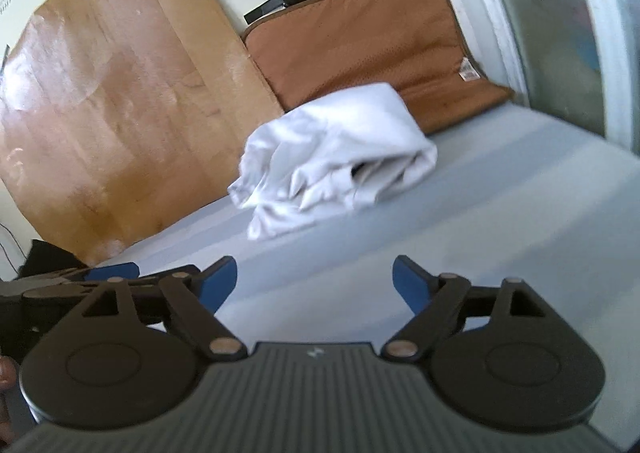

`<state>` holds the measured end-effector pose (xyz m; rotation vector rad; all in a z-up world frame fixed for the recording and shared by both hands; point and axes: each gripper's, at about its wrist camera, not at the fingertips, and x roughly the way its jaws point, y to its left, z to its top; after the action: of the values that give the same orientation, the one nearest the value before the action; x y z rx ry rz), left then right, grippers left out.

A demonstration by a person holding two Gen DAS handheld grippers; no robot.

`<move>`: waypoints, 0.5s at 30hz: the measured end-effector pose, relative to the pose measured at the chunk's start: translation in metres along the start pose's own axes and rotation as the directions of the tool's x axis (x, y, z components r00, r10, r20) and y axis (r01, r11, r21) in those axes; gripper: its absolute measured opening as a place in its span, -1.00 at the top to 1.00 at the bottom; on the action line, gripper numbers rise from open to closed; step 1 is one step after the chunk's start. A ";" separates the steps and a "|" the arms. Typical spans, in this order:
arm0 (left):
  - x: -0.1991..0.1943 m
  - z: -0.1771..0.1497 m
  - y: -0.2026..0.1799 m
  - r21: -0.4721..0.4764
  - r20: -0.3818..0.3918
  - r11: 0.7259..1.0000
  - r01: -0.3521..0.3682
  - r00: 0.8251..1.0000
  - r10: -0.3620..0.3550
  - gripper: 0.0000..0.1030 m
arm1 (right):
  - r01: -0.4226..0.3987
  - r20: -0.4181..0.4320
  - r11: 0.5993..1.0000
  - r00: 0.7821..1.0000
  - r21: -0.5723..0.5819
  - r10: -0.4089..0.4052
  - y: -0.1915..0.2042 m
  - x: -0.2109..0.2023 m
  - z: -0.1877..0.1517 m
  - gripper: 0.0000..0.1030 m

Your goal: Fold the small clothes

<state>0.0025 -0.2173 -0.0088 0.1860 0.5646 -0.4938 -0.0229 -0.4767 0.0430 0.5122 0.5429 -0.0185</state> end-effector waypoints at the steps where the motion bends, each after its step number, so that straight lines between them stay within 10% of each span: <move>1: -0.008 -0.005 0.001 -0.001 0.000 1.000 -0.001 1.000 0.001 -1.00 | 0.001 0.001 1.000 1.000 0.006 -0.001 0.003 -0.005 -0.006 -0.71; 15: -0.057 -0.051 0.011 -0.009 -0.007 0.999 -0.043 0.999 0.042 -1.00 | 0.071 -0.014 0.997 0.997 0.013 -0.071 0.041 -0.041 -0.051 -1.00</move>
<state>-0.0572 -0.1701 -0.0192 0.1912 0.5684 -0.4495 -0.0764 -0.4219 0.0449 0.5061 0.5746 -0.0865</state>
